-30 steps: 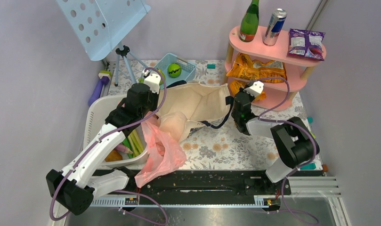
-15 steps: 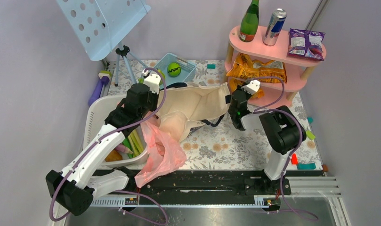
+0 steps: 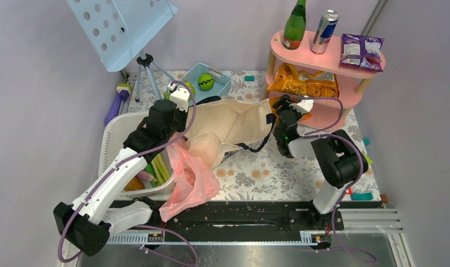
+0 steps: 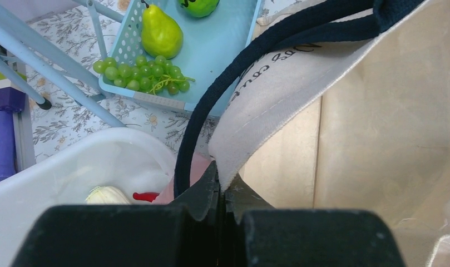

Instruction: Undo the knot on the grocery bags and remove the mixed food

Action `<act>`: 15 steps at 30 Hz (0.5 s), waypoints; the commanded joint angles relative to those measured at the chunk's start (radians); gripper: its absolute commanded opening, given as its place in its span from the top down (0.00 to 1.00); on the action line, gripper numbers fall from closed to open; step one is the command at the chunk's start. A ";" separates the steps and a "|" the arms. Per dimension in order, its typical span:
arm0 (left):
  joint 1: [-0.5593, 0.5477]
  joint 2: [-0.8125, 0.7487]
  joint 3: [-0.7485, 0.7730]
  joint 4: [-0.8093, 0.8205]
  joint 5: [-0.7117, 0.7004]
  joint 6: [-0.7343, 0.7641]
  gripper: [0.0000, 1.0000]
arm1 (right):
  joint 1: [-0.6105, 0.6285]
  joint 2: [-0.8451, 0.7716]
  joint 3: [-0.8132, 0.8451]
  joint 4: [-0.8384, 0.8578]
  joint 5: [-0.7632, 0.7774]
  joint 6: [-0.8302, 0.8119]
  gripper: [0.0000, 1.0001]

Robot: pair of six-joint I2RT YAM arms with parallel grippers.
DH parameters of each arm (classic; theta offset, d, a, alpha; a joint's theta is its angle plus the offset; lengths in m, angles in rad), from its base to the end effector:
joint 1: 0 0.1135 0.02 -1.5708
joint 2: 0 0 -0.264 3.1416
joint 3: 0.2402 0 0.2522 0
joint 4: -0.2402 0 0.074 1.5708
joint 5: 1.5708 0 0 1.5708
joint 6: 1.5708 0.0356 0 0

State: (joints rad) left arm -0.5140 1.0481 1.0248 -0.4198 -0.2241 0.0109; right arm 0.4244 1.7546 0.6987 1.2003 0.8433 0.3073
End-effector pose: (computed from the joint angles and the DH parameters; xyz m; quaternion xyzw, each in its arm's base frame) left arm 0.2065 -0.1075 0.3499 0.1602 0.8266 -0.0407 0.5379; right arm 0.3187 0.1148 0.2035 0.2741 0.6140 -0.0032 0.7402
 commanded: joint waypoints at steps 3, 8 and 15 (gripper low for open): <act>0.005 -0.045 0.023 0.110 0.031 0.008 1.00 | -0.003 -0.126 -0.052 0.001 -0.101 0.065 0.25; 0.006 -0.034 0.053 0.084 0.072 -0.002 1.00 | -0.003 -0.236 -0.102 -0.151 -0.152 0.151 0.03; 0.005 0.002 0.114 0.058 0.131 -0.045 1.00 | -0.003 -0.455 -0.188 -0.402 -0.228 0.249 0.01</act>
State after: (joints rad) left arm -0.5140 1.0512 1.0435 -0.4320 -0.1410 -0.0013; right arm 0.4240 1.4212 0.5648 0.9279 0.6678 0.4702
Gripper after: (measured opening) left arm 0.017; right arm 0.993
